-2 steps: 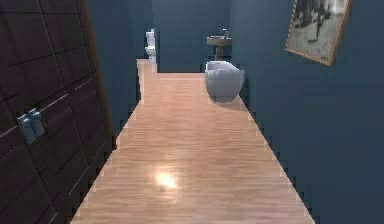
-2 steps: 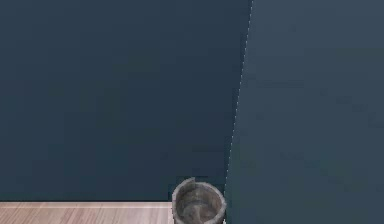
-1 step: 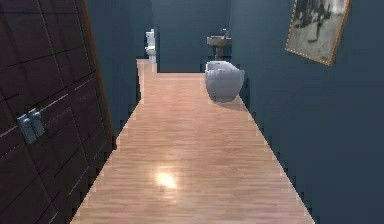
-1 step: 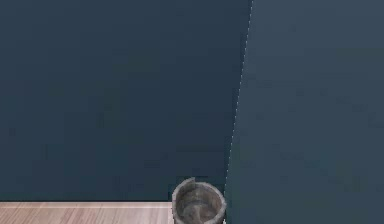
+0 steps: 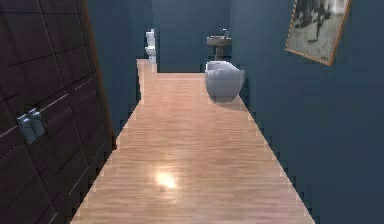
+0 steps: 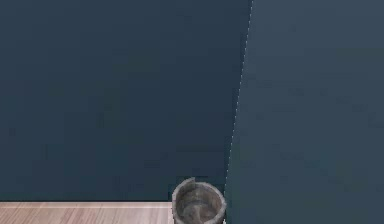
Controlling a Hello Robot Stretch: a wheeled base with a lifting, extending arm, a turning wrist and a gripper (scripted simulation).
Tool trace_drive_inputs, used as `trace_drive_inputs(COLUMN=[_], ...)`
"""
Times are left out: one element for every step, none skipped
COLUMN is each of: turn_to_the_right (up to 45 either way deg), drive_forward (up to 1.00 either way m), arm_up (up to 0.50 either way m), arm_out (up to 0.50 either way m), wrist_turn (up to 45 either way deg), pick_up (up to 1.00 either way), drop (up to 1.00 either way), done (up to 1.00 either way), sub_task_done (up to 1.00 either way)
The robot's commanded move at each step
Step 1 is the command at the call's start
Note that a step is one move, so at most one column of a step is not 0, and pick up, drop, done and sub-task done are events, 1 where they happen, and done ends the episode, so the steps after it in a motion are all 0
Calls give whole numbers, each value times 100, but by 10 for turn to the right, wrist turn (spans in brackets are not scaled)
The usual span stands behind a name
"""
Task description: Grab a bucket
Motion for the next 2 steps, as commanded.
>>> trace_drive_inputs(turn_to_the_right=[0, 0], drive_forward=[0, 0], arm_up=[0, 0], arm_out=[0, 0], wrist_turn=[450, 450], pick_up=[0, 0], drop=[0, 0], done=[0, 0], sub_task_done=[0, 0])
